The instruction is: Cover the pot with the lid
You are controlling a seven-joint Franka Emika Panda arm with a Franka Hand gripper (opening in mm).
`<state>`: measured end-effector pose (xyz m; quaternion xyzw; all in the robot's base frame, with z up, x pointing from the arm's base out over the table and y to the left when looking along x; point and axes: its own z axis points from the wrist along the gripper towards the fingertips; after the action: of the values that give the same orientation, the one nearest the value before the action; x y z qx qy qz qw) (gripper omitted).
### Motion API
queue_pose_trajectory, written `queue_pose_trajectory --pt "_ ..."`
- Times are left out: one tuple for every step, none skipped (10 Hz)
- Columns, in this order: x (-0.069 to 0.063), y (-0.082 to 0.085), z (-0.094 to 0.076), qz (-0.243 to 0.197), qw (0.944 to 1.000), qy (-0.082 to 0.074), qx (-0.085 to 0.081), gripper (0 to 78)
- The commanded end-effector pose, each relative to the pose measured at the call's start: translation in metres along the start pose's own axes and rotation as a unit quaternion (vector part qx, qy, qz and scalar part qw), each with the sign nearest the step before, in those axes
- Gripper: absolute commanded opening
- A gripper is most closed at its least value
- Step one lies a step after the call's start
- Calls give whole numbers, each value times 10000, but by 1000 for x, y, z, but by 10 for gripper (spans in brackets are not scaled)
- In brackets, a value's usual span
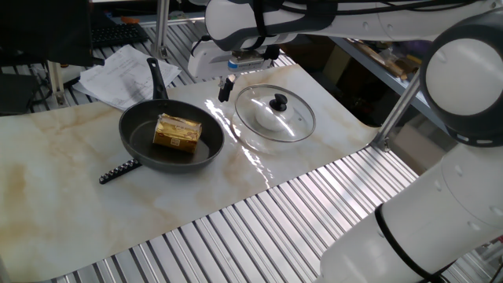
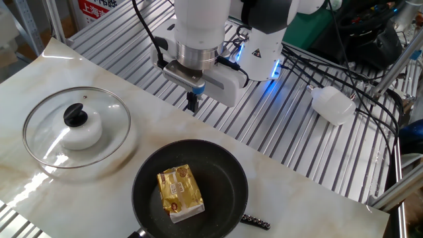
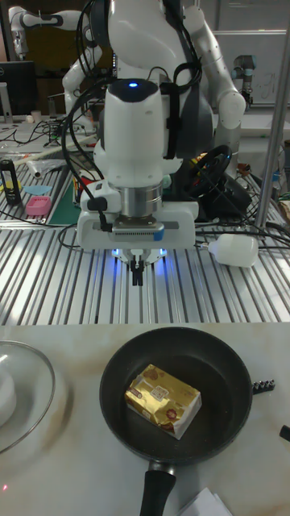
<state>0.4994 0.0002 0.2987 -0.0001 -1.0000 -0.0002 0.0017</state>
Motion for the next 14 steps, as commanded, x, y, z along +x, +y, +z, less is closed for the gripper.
queue_pose_trajectory --pt "0 1 -1 24 9999 149 -79 0" --pt "0 1 0 -2 9999 154 -10 0" --pt "0 1 -1 -10 9997 204 -96 0" --pt "0 1 -1 -99 9993 333 -151 0" --pt "0 1 -1 -146 9987 432 -218 0" --pt "0 1 -1 -130 9986 452 -237 0" --pt "-1 1 0 -121 9987 449 -222 0" --pt "-1 2 0 -121 9987 448 -221 0" --pt "-1 1 1 -114 9987 440 -211 0" --pt "-4 -2 1 -153 9987 433 -199 0" --pt "-6 -5 0 -199 9987 433 -197 0" --pt "-10 -10 -1 -239 9986 431 -174 0" --pt "-10 -10 -1 -239 9986 431 -174 0" --pt "-20 -20 -1 -271 9987 410 -136 0"
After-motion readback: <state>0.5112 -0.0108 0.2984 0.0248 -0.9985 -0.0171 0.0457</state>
